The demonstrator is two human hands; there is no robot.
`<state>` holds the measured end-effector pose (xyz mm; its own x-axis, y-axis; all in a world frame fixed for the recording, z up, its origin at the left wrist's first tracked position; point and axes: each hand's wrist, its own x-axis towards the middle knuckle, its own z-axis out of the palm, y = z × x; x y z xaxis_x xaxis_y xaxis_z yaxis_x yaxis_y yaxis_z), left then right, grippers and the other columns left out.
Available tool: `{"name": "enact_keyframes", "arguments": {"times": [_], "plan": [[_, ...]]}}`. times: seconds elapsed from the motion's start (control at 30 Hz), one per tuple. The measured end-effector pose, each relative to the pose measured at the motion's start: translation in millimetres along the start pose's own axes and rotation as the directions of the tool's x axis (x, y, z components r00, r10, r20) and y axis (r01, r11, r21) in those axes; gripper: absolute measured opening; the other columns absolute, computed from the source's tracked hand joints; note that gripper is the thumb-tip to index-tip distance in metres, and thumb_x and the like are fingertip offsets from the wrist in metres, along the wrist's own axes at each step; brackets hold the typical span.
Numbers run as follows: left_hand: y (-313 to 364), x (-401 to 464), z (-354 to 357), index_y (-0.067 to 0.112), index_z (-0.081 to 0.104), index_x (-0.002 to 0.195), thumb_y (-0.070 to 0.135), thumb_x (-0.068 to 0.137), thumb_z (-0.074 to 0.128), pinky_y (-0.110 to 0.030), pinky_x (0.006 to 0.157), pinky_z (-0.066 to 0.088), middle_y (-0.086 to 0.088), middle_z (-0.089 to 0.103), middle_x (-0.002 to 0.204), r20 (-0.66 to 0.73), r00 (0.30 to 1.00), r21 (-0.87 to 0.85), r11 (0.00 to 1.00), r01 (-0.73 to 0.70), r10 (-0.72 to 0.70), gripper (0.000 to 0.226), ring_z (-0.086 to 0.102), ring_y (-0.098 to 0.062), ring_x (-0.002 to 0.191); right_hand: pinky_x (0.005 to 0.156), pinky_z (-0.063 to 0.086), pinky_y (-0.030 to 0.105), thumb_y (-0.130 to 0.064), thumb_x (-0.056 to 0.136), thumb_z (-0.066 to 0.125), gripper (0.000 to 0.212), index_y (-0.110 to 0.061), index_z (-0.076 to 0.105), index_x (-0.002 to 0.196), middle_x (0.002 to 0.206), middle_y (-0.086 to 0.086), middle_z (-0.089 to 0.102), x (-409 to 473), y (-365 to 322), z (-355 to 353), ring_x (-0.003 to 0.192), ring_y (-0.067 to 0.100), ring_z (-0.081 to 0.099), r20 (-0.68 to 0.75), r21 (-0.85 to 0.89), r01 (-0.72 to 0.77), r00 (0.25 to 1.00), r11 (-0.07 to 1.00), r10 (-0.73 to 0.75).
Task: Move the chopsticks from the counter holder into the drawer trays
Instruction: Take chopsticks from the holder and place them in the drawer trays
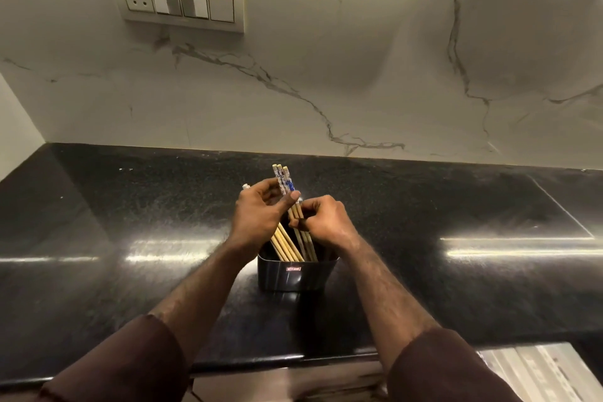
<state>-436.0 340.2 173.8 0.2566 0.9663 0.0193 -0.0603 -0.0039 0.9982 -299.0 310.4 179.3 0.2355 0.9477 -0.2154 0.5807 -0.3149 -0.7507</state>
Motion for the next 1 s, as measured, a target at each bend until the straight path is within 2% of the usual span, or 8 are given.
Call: {"name": "enact_keyframes", "arguments": {"times": [0.07,0.17,0.27,0.37,0.5,0.6,0.83,1.0], "plan": [[7.7,4.3,2.8,0.014,0.069,0.102,0.009,0.084,0.069,-0.017,0.076,0.055,-0.004,0.075,0.098,0.096,0.995,-0.062,0.998,-0.008,0.014,0.019,0.072,-0.014,0.097,0.076,0.048,0.016,-0.013,0.088,0.07,0.022,-0.016,0.072,0.11,0.104,-0.004,0.072,-5.5,-1.7,-7.4,0.09,0.002,0.062,0.005,0.041,0.03,1.0,0.999,-0.03],[17.9,10.6,5.8,0.007,0.071,0.101,0.009,0.083,0.068,-0.026,0.086,0.056,-0.009,0.076,0.095,0.16,0.986,-0.109,0.994,-0.026,0.043,0.019,0.072,-0.021,0.098,0.08,0.046,0.017,-0.015,0.088,0.07,0.025,-0.015,0.069,0.114,0.108,-0.003,0.072,-14.1,-2.9,-19.8,0.094,0.002,0.063,-0.005,0.114,0.069,0.998,0.991,-0.069],[32.0,12.6,11.5,0.004,0.068,0.105,0.011,0.083,0.066,-0.031,0.082,0.058,-0.01,0.076,0.094,0.174,0.984,-0.218,0.976,0.011,0.027,0.024,0.073,-0.023,0.094,0.08,0.046,0.018,-0.016,0.088,0.071,0.026,-0.017,0.069,0.113,0.107,-0.002,0.073,-24.8,-1.5,-32.6,0.1,0.008,0.067,-0.008,0.235,0.095,0.995,0.967,-0.096],[50.1,14.7,17.6,0.002,0.067,0.107,0.01,0.087,0.064,-0.032,0.077,0.06,-0.011,0.075,0.093,0.148,0.989,-0.309,0.951,0.023,0.024,0.021,0.073,-0.024,0.092,0.082,0.051,0.023,-0.017,0.089,0.069,0.023,-0.015,0.069,0.112,0.104,0.001,0.074,-41.0,8.4,-46.9,0.096,0.011,0.071,0.06,0.302,0.081,0.993,0.95,-0.104],[74.6,13.6,31.1,0.004,0.067,0.102,0.011,0.088,0.064,-0.035,0.079,0.06,-0.009,0.075,0.09,0.124,0.992,-0.358,0.934,0.01,0.037,0.016,0.073,-0.024,0.089,0.093,0.056,0.039,-0.012,0.09,0.066,0.027,-0.011,0.068,0.117,0.107,0.009,0.074,-66.1,38.5,-60.9,0.101,0.022,0.071,0.109,0.393,0.037,0.99,0.919,-0.087],[86.8,7.6,47.0,0.002,0.067,0.101,0.012,0.088,0.065,-0.037,0.078,0.061,-0.011,0.074,0.091,0.111,0.993,-0.376,0.926,-0.003,0.048,0.016,0.073,-0.025,0.087,0.089,0.058,0.046,-0.013,0.093,0.065,0.025,-0.009,0.068,0.118,0.107,0.013,0.074,-83.7,61.5,-71.0,0.098,0.025,0.072,0.138,0.473,-0.007,0.988,0.881,-0.066],[82.8,-38.7,109.0,-0.001,0.065,0.104,0.011,0.089,0.064,-0.036,0.073,0.061,-0.014,0.074,0.093,0.226,0.973,-0.368,0.922,0.122,-0.039,0.019,0.073,-0.026,0.085,0.081,0.061,0.031,-0.006,0.094,0.061,0.025,0.002,0.067,0.117,0.104,0.023,0.072,-146.0,104.1,-109.5,0.091,0.027,0.073,0.208,0.653,-0.109,0.977,0.749,-0.039],[71.5,-97.9,172.2,-0.002,0.065,0.107,0.012,0.087,0.065,-0.041,0.079,0.061,-0.016,0.074,0.094,0.288,0.954,-0.322,0.929,0.183,-0.088,0.024,0.073,-0.03,0.091,0.077,0.061,0.027,0.0,0.094,0.057,0.022,0.006,0.067,0.113,0.097,0.021,0.072,-209.6,150.3,-141.5,0.086,0.024,0.074,0.214,0.72,-0.154,0.977,0.676,-0.006]]}}
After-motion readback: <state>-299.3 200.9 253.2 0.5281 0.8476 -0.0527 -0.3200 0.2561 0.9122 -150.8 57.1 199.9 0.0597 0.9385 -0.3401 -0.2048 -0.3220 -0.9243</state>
